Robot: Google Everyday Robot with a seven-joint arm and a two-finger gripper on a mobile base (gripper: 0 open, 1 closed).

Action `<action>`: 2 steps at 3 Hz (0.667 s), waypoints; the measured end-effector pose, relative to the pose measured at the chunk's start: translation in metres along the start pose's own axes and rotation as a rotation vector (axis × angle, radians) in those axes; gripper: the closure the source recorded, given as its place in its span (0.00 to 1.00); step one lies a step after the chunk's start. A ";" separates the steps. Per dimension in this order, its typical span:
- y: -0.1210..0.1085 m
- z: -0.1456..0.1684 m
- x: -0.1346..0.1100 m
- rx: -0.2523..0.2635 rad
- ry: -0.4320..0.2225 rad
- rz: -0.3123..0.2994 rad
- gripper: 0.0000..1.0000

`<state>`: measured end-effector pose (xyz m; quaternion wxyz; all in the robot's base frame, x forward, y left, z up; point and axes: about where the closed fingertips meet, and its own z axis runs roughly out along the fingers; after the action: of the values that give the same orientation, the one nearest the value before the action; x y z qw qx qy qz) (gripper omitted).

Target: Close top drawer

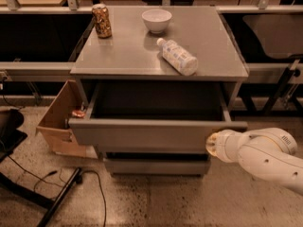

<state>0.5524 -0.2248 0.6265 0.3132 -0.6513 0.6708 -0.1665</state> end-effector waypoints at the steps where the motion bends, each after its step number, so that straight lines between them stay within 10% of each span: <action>1: 0.001 -0.001 0.000 0.000 0.000 0.000 1.00; 2: -0.029 0.016 0.006 0.012 0.012 -0.047 1.00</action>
Offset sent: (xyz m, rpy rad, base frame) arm 0.1966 -0.0515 0.0397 -0.2052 -0.0990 0.1360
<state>0.5850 -0.2309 0.6317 0.3089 -0.6639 0.6564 -0.1818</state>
